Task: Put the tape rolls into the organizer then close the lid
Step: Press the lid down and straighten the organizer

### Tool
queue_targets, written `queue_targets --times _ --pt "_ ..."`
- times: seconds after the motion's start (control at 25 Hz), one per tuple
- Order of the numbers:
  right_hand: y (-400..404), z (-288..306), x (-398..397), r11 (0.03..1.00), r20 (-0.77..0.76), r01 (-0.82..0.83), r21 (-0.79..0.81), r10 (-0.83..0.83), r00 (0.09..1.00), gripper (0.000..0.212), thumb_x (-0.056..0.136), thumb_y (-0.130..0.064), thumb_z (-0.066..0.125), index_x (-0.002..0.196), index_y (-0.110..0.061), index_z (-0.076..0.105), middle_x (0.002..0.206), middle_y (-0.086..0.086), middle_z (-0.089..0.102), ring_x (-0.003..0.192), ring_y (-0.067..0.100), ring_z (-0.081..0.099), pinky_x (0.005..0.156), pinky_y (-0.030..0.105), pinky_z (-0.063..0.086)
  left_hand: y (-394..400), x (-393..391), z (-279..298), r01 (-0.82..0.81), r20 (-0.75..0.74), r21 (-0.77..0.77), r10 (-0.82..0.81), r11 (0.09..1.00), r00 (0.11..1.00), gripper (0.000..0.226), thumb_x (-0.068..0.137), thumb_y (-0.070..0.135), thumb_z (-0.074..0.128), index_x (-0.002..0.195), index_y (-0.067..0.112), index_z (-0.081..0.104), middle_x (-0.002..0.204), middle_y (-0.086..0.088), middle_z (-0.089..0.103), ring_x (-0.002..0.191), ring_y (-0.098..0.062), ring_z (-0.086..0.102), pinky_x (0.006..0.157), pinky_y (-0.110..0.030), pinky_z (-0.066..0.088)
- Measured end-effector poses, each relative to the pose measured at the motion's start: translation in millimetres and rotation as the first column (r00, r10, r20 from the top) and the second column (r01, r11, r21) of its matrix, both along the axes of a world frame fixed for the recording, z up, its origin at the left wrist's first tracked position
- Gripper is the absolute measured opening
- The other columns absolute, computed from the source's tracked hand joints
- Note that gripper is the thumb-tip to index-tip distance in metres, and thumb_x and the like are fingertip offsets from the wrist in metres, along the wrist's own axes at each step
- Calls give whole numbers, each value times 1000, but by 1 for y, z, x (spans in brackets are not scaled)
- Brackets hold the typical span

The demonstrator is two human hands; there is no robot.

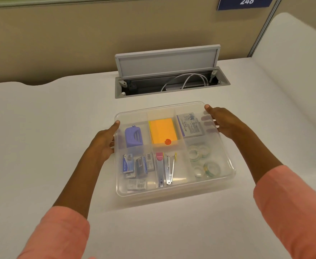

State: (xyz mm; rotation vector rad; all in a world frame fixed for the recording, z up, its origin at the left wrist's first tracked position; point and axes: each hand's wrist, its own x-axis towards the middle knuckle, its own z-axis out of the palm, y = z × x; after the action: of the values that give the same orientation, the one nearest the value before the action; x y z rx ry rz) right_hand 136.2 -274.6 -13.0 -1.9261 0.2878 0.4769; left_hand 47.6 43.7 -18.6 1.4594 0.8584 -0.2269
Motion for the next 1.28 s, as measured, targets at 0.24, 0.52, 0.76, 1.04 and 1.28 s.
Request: queue_targets --times 0.24,0.52,0.76,1.04,1.28 --pt "-7 -7 9 988 10 -16 155 15 1000 40 92 -47 40 112 -14 52 121 9 57 106 31 57 83 41 50 -2 8 1 -148 79 -167 163 975 983 26 91 43 49 92 18 57 102 -9 61 81 -21 59 76 -37 52" --pt "-11 -8 16 936 -93 96 340 -68 993 50 86 -56 45 120 -21 55 117 11 64 103 31 63 91 46 51 13 5 -2 -66 87 -412 111 909 990 38 82 48 58 107 20 64 100 -7 74 95 -26 67 72 -41 59" --pt "-11 -6 26 939 -11 133 318 -136 991 51 87 -48 52 126 -16 50 123 12 59 108 32 59 91 47 50 14 8 0 -152 129 -277 194 949 973 47 78 45 65 111 13 60 101 -10 69 89 -23 67 75 -35 56" --pt "-8 4 34 936 -96 -34 350 72 993 77 66 -75 47 122 -24 54 115 9 66 105 30 62 89 46 51 16 8 6 -59 225 -354 146 933 963 49 84 40 60 127 18 53 115 -9 65 100 -23 63 76 -36 57" --pt "3 6 46 975 -110 137 176 -118 987 72 53 -77 63 105 -26 59 107 10 68 98 29 63 91 49 50 7 17 9 20 189 -358 51 934 981 52 82 62 47 111 21 62 102 -4 68 88 -20 66 72 -33 56"
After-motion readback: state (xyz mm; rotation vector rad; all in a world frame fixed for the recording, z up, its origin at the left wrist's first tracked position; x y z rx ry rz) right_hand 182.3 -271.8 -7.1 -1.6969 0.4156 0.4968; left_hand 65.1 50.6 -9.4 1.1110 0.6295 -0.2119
